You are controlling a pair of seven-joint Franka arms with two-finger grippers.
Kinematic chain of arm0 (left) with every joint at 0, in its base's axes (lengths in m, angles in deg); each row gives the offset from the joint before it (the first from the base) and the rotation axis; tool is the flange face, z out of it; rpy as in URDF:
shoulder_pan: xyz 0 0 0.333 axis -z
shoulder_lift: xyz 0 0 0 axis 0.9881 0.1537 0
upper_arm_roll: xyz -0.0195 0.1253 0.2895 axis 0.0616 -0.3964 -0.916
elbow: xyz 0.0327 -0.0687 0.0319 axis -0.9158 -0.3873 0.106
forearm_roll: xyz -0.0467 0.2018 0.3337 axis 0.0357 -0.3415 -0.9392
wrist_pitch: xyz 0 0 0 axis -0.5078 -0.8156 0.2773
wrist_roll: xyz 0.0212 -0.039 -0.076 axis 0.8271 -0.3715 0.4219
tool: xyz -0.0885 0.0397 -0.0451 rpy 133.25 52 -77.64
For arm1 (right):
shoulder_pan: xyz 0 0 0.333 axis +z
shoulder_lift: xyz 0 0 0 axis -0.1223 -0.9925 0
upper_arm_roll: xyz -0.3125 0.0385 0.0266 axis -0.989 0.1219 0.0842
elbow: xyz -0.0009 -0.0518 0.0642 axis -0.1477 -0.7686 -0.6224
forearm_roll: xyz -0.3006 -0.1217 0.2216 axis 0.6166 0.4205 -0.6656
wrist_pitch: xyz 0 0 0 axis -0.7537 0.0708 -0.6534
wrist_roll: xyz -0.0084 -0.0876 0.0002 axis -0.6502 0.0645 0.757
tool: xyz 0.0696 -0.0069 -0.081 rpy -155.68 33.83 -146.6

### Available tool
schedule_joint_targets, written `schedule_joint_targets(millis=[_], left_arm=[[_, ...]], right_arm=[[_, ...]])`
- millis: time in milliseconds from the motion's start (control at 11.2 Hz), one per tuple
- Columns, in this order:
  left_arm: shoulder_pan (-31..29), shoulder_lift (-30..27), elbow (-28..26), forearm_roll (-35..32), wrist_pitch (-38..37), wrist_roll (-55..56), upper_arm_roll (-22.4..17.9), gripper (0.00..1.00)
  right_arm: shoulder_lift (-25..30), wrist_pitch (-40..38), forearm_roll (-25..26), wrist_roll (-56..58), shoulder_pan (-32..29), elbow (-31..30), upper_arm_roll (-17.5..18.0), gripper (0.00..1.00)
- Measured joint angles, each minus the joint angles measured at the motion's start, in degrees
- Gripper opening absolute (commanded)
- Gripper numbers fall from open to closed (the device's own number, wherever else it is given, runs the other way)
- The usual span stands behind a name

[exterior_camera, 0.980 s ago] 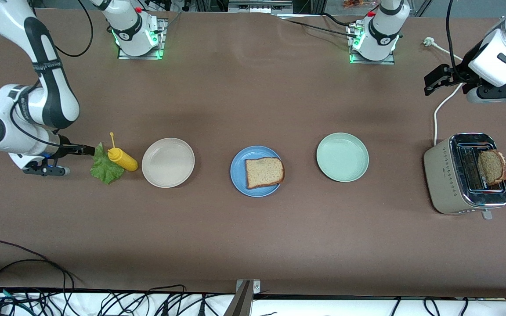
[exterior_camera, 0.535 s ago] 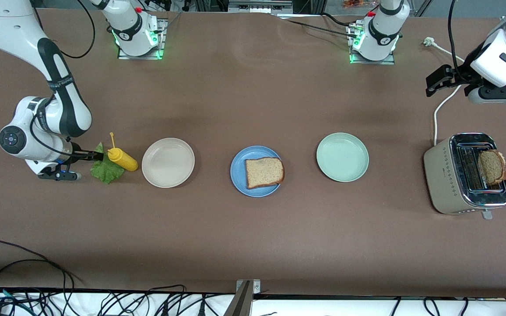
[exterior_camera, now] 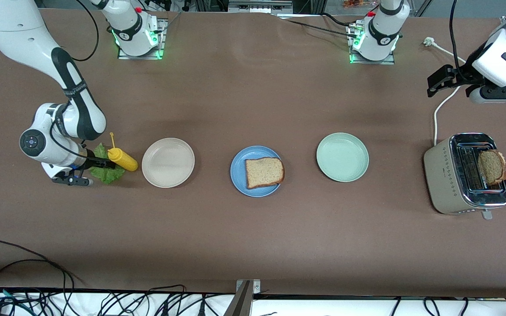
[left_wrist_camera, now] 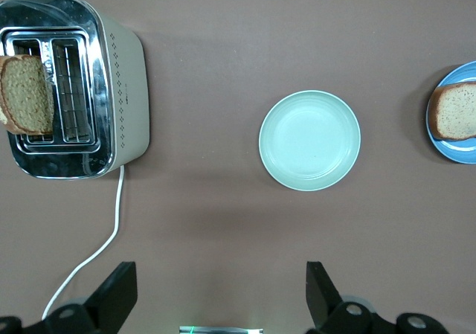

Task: Make sandwich in blue plate with both arms
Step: 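Grasp the green lettuce leaf with the right gripper and lift it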

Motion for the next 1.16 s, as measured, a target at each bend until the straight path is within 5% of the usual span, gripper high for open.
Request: schedule_joint_targets(millis=[535, 891, 1158], left_arm=[[0.0, 0.0, 0.0, 0.0, 0.3, -0.1, 0.1, 1.00], [0.0, 0.0, 0.0, 0.0, 1.1, -0.1, 0.1, 1.00], [0.0, 0.0, 0.0, 0.0, 1.3, -0.1, 0.1, 1.00]], right_arm=[[1.0, 0.7, -0.2, -2.6, -0.1, 0.9, 0.0, 0.00], [6.6, 0.5, -0.1, -2.6, -0.1, 2.4, -0.1, 0.00], [11.3, -8.3, -0.1, -2.6, -0.2, 7.1, -0.8, 0.00]])
